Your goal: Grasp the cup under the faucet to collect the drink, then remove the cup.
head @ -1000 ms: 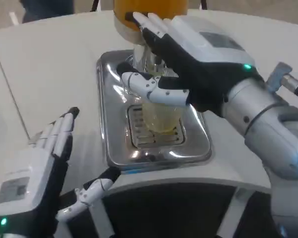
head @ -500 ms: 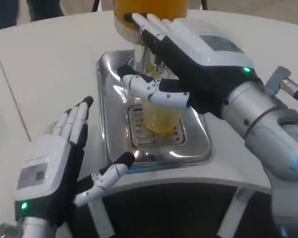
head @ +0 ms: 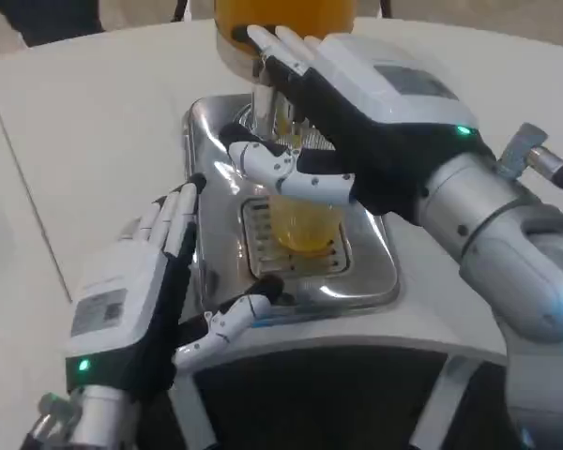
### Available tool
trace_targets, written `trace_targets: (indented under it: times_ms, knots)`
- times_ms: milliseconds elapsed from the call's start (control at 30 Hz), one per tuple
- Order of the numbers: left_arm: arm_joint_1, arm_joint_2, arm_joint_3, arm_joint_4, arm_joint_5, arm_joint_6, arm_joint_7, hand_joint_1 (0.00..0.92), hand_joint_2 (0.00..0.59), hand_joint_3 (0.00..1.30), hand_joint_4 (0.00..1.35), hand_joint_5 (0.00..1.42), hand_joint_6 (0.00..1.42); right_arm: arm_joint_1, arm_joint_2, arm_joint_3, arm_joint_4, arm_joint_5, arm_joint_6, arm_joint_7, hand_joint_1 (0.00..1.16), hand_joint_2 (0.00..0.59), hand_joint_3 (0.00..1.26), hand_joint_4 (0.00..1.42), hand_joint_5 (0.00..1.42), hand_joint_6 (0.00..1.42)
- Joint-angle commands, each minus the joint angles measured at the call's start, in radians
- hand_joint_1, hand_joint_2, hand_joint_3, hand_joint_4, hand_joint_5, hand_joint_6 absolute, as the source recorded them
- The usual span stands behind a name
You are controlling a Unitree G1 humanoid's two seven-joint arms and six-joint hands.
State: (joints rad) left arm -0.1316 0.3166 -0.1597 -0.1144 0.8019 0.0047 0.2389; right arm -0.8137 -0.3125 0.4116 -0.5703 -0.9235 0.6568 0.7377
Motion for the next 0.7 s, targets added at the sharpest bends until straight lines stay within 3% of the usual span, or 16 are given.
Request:
trace_targets:
  times_ms: [33, 167, 367, 600, 700]
  knots:
    - [-0.020, -0.013, -0.029, 0.017, 0.015, 0.027, -0.019, 0.023, 0.133, 0.00, 0.00, 0.02, 0.08, 0.036, 0.005, 0.017, -0.008, 0.011, -0.009, 0.066, 0.22, 0.475, 0.03, 0.00, 0.00, 0.08]
    - [-0.029, -0.015, -0.038, 0.017, 0.010, 0.049, -0.038, 0.041, 0.123, 0.00, 0.00, 0.01, 0.07, 0.052, 0.003, -0.003, -0.020, 0.015, -0.019, 0.066, 0.24, 0.483, 0.03, 0.00, 0.00, 0.09]
    - [-0.043, -0.020, -0.058, 0.012, 0.015, 0.051, -0.028, 0.047, 0.121, 0.00, 0.00, 0.00, 0.06, 0.101, 0.034, -0.038, -0.041, 0.023, -0.026, 0.008, 0.28, 0.487, 0.03, 0.00, 0.00, 0.10]
    - [-0.048, -0.029, -0.069, 0.015, 0.006, 0.044, -0.018, 0.071, 0.116, 0.00, 0.00, 0.00, 0.06, 0.207, 0.138, -0.183, -0.063, 0.131, 0.026, -0.121, 0.32, 0.494, 0.03, 0.00, 0.00, 0.09]
    - [-0.052, -0.034, -0.068, 0.021, -0.006, 0.039, -0.016, 0.083, 0.113, 0.00, 0.00, 0.00, 0.07, 0.265, 0.198, -0.232, -0.086, 0.170, 0.020, -0.231, 0.33, 0.494, 0.02, 0.00, 0.00, 0.08]
